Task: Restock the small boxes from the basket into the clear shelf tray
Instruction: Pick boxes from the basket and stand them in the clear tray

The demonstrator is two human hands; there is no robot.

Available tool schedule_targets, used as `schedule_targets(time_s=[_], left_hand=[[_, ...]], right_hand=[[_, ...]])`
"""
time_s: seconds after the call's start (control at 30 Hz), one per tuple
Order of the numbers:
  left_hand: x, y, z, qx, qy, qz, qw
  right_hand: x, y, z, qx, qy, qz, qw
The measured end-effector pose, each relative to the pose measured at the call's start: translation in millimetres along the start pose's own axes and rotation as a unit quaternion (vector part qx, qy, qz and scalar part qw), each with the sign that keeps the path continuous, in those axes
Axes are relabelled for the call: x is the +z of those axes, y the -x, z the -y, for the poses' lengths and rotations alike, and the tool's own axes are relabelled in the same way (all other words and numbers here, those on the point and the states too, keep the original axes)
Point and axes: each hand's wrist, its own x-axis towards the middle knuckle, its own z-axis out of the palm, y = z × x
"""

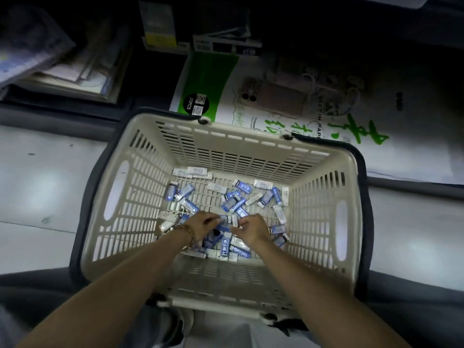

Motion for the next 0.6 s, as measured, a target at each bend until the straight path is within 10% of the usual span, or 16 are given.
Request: schedule_targets(time_s=[0.6], left_hand=[[-2,-12,13,-0.033,0.028,-0.015,0.999]], right_hand=[[18,1,6,0.071,-0.098,-0.038,0.992]])
